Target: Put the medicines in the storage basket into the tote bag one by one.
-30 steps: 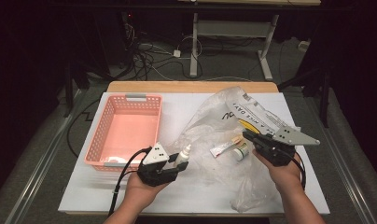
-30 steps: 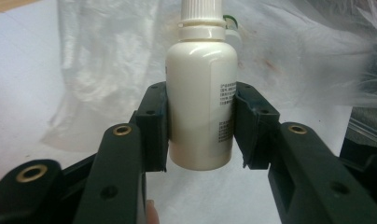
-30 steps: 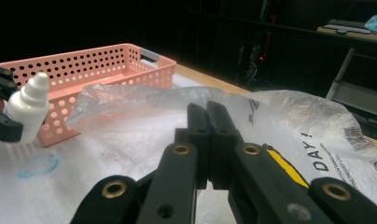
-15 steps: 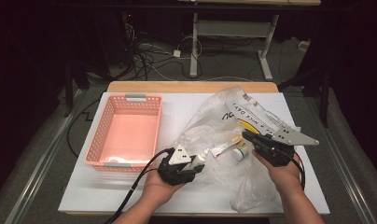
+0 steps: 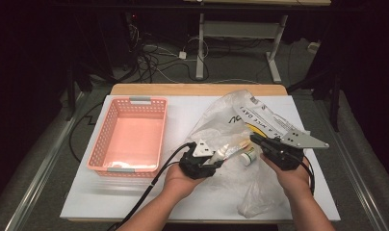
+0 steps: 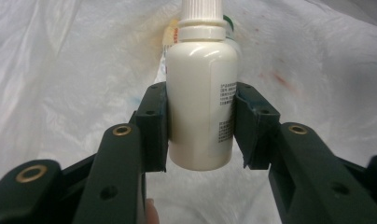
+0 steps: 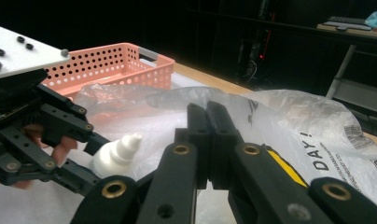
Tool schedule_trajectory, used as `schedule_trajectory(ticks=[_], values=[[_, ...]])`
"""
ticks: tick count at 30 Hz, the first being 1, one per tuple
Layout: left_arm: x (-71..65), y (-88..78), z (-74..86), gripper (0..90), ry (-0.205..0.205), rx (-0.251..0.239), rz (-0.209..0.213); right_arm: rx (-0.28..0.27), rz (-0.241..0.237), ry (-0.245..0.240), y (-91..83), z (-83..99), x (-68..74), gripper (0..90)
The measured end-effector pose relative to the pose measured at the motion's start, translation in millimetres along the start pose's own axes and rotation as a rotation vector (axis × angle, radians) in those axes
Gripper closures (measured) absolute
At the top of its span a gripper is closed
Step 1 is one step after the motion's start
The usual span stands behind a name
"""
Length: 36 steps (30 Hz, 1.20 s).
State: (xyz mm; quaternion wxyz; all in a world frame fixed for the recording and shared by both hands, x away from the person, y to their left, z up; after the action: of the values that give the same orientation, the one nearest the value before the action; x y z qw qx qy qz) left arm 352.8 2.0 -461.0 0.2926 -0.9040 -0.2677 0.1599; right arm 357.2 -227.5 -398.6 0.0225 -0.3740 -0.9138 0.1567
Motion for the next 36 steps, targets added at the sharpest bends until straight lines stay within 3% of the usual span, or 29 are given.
schedule_trajectory(ticks=[11,17,25,36], values=[[5.6,32.7,-27.1,57.7,0.009,0.041,-0.037,0.001,0.007,0.018,2.8,2.9,-5.5,90.0],[13.9,56.4,-40.1,57.6,0.038,0.092,-0.097,-0.001,0.014,0.022,3.4,3.0,-7.7,90.0],[19.6,89.1,-50.8,57.6,0.005,0.098,-0.118,-0.004,0.017,0.031,3.0,3.7,-10.5,90.0],[30.6,101.6,-51.6,57.5,-0.046,0.084,-0.119,0.000,0.020,0.038,4.0,5.6,-12.7,90.0]])
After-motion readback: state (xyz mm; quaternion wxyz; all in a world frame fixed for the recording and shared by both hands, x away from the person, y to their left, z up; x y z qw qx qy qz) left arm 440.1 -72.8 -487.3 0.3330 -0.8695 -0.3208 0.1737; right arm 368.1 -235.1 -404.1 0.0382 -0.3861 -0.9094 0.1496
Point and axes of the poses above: each handheld gripper's, and its own axes: y roughly forward along the jaws, z roughly out of its underside, x roughly to its left, the point moved 3 cm from there along y, roughly forward along the jaws, and after that the axes turned 3 degrees about -y, right-handed, at the moved point
